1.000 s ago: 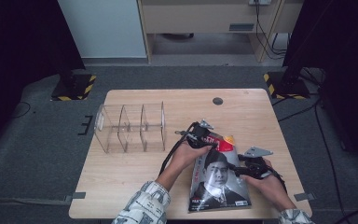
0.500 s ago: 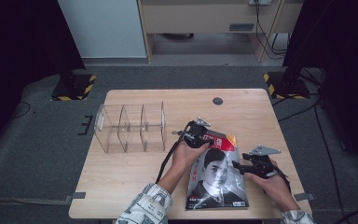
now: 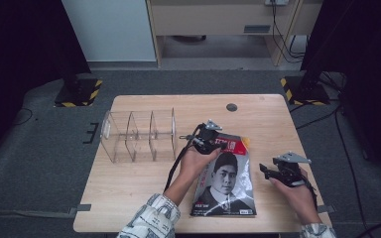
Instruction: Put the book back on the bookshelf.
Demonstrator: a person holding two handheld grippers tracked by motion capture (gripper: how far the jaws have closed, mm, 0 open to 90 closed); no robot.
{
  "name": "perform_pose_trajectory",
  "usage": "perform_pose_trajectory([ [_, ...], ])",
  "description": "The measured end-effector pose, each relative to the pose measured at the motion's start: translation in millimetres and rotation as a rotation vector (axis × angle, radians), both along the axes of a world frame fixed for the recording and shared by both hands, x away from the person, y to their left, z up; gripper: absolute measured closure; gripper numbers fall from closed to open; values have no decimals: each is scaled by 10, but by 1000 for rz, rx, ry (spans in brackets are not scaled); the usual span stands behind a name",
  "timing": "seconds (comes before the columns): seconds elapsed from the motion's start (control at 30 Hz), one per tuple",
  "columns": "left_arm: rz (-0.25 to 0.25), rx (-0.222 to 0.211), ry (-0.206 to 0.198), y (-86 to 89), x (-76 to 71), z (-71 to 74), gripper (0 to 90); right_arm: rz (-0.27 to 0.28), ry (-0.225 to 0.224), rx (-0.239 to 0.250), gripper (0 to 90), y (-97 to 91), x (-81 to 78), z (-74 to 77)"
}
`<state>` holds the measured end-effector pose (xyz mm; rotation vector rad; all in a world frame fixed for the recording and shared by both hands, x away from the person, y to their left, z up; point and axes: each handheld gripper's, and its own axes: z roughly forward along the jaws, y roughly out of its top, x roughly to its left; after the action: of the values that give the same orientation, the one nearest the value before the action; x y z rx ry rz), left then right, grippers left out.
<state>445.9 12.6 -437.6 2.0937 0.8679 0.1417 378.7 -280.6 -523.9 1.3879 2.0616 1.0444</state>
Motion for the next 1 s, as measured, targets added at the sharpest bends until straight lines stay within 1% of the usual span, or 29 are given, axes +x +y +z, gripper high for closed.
perform_pose_trajectory([
  [0.03,0,-4,1,9,7,7,850,-5,2,-9,339,2,5,-12],
  [0.07,0,-7,1,17,11,12,851,-11,16,-22,330,10,8,-28],
  [0.1,2,-13,2,27,15,18,852,-6,22,-30,325,13,13,-39],
  [0.27,4,-27,1,62,21,69,856,-6,51,-44,301,52,33,-81],
  [0.37,2,-34,-8,78,19,153,861,2,62,-50,299,64,42,-97],
  [0.43,-1,-38,-23,90,16,213,863,-4,67,-49,298,68,43,-103],
  [0.53,-1,-37,-37,100,15,282,863,-2,61,-57,286,58,47,-108],
  [0.6,-2,-37,-41,101,11,317,864,-17,62,-52,278,59,43,-120],
  [0.7,-9,-38,-50,98,-4,379,864,-15,55,-54,273,56,46,-126],
  [0.8,-10,-57,-59,111,-24,445,864,-4,52,-62,238,65,45,-135],
  [1.0,-22,-58,-74,140,-98,549,864,-14,55,-67,197,102,50,-140],
])
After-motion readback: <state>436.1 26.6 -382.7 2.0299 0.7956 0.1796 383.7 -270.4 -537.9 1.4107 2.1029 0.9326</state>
